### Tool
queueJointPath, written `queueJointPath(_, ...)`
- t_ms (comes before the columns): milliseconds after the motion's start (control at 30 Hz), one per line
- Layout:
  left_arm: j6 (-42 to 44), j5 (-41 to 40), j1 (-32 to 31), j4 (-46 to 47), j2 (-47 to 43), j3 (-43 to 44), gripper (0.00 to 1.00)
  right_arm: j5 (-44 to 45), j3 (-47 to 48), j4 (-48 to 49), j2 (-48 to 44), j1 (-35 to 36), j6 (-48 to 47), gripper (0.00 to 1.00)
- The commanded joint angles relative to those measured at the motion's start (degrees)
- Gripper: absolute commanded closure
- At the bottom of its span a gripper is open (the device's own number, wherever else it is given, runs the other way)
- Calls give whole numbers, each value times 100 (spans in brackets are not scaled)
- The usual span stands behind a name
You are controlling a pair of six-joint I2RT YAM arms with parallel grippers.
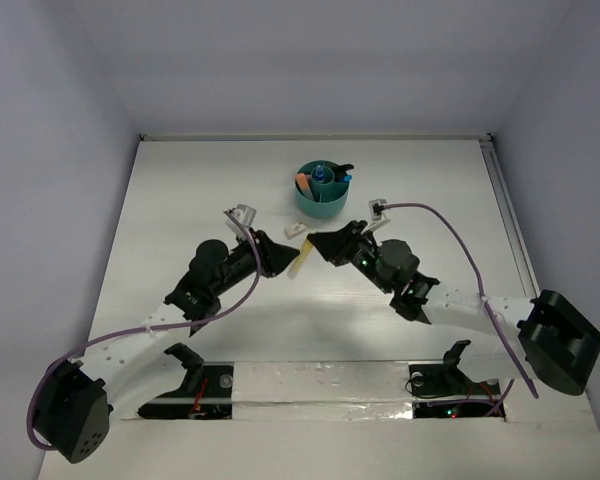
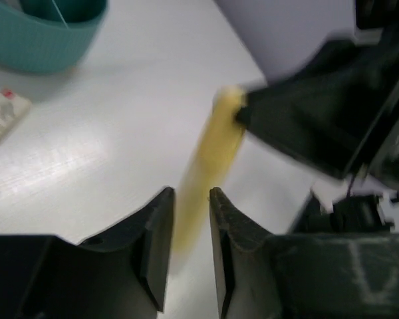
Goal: Sort the stationery into containers
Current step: Close the pen cap on the pen.
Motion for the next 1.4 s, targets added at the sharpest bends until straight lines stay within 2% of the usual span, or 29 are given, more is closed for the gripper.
queueJointPath(0,-60,-1086,312,2107,-260,829,100,-1150,-428,-1321,219,590,-20,100)
queueJointPath(333,-192,-980,365,2205,-180,794,100,-1037,-446,-1084,334,775,156,100)
queueJointPath(667,-227,-928,365,1757,-575,443,100,-404,476,-1724,-17,670,-449,100)
queueJointPath(767,-253,-901,365,1397,-908,118,82,-429,705,-1892,-158,328,-590,100)
queueJointPath(800,-262,-901,365,1300,-997,-40,68,-464,758,-1953,-176,100,-634,100)
queueJointPath(900,-271,-945,365,843,-1410,-295,47,-640,951,-2077,-237,-174,-713,100)
queueJointPath(1033,-148,-761,365,360,-1762,-480,36,-702,1206,-2226,-264,-499,-863,100)
queueJointPath(1133,-86,-366,365,393,-1728,-586,29,-711,1408,-2297,-264,-570,-951,100)
queueJointPath(1267,-95,293,190,824,-1088,-639,19,-711,1611,-2358,-246,-675,-1004,100)
queueJointPath(1367,98,260,-126,974,-622,-551,7,-772,1707,-2367,-246,-675,-986,100)
